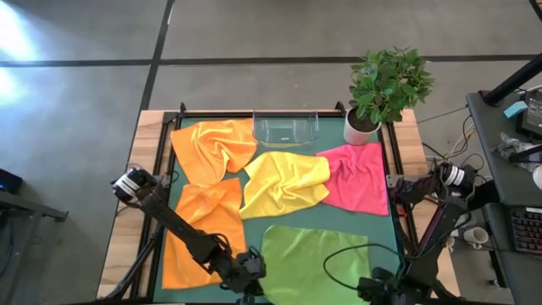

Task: Fold microfiber towels
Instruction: Fold the green towel

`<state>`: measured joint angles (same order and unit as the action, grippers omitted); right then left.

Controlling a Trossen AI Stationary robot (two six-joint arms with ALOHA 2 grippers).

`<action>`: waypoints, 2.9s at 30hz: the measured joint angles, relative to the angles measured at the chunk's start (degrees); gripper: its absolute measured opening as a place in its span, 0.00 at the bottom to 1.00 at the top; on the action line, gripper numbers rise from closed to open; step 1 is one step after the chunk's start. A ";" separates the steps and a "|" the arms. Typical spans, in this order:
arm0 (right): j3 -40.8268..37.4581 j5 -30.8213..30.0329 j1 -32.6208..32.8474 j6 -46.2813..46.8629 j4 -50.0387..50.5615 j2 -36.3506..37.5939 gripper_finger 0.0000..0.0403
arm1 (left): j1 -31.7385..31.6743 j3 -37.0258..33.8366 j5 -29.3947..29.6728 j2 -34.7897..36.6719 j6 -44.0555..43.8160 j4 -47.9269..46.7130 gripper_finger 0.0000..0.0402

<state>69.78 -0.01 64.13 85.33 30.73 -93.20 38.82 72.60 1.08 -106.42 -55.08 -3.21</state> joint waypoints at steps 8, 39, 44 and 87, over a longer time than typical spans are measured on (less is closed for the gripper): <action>0.02 -1.67 0.01 1.44 1.62 -0.90 0.02 | -0.16 -0.14 1.63 1.21 -3.07 -3.32 0.00; -0.09 -9.42 -2.98 23.90 33.36 -0.97 0.02 | -9.43 -0.98 19.19 1.17 -9.10 -15.95 0.00; -0.70 -11.20 -5.28 23.29 33.85 -0.97 0.02 | -10.95 -0.98 19.55 1.17 -9.08 -16.70 0.00; -1.79 -9.03 -6.79 27.15 40.97 -0.97 0.18 | -12.58 -1.29 20.96 1.19 -5.64 -19.70 0.10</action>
<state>67.99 -9.04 57.34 112.48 71.70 -94.17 26.24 71.31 22.04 -105.23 -60.72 -22.91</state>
